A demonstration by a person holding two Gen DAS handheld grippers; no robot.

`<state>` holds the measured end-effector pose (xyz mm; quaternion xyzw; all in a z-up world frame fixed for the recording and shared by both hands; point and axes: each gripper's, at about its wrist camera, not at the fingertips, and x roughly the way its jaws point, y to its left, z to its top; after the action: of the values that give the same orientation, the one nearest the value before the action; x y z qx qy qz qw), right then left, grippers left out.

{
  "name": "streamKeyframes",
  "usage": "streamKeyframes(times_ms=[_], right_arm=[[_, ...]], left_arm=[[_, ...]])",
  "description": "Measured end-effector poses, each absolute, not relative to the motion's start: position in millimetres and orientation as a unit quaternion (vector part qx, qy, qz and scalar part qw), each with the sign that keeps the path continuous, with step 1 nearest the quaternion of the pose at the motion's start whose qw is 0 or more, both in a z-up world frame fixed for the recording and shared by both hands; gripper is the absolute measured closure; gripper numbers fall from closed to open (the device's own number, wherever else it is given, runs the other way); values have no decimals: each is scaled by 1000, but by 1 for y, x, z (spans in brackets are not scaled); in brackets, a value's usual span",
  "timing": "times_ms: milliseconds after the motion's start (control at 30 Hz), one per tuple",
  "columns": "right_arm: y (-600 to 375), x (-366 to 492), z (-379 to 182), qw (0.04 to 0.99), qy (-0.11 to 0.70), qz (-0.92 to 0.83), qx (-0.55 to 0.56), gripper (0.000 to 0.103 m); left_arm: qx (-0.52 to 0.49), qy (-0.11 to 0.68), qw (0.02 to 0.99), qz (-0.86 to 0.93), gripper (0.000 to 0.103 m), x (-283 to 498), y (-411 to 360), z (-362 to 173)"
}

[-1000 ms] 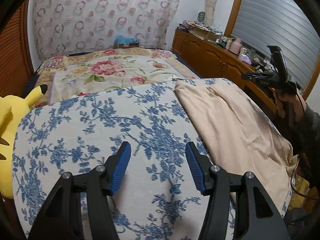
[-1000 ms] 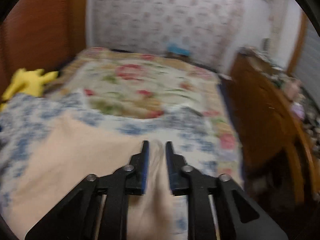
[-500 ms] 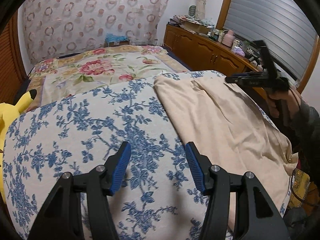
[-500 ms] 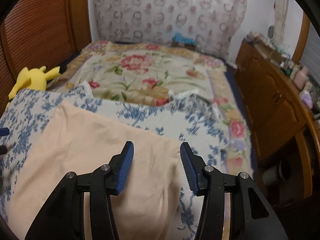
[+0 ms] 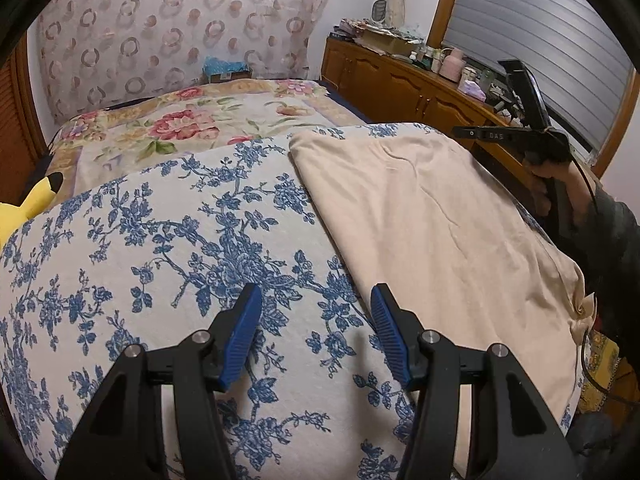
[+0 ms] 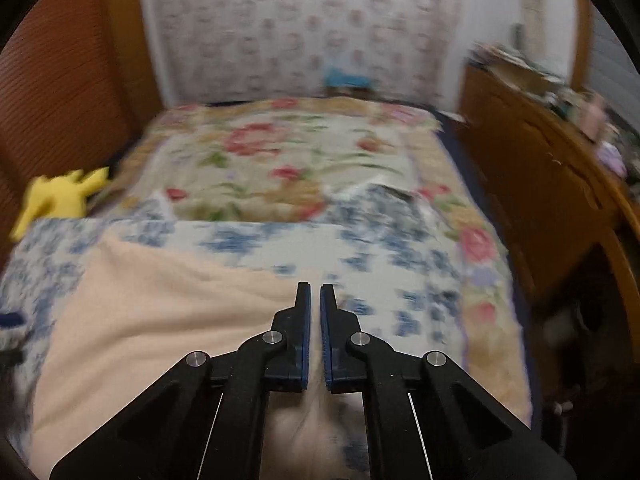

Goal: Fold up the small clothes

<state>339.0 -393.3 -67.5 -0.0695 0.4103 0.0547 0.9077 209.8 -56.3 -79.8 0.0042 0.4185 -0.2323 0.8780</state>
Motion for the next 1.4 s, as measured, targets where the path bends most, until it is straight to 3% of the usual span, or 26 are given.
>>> streamKeyframes(times_ms=[67, 100, 133, 300, 667, 967, 1000, 1033, 1133, 1400], right_arm=[[-398, 338, -65, 903, 421, 61, -56, 90], [-400, 334, -61, 904, 419, 67, -51, 71], [-401, 329, -57, 907, 412, 70, -50, 61], [-399, 275, -31, 915, 386, 88, -72, 60], [-390, 119, -51, 908, 392, 126, -75, 61], [-377, 63, -80, 902, 404, 126, -83, 61], [-377, 58, -83, 901, 405, 128, -89, 68], [-376, 54, -85, 901, 403, 130, -100, 93], [-384, 41, -83, 904, 395, 123, -104, 100], [-401, 27, -85, 911, 393, 114, -56, 100]], left_arm=[[5, 417, 878, -233, 47, 205, -58, -79], [5, 417, 879, -233, 47, 202, -59, -78], [4, 416, 879, -234, 47, 199, -60, -77], [10, 407, 880, -243, 47, 180, -69, -70], [39, 384, 884, -266, 47, 124, -92, -66], [43, 388, 881, -268, 47, 93, -104, -79], [45, 389, 880, -268, 47, 90, -105, -80], [46, 390, 880, -267, 47, 87, -105, -81], [51, 391, 880, -265, 47, 78, -105, -83], [49, 399, 878, -260, 47, 61, -98, -88]])
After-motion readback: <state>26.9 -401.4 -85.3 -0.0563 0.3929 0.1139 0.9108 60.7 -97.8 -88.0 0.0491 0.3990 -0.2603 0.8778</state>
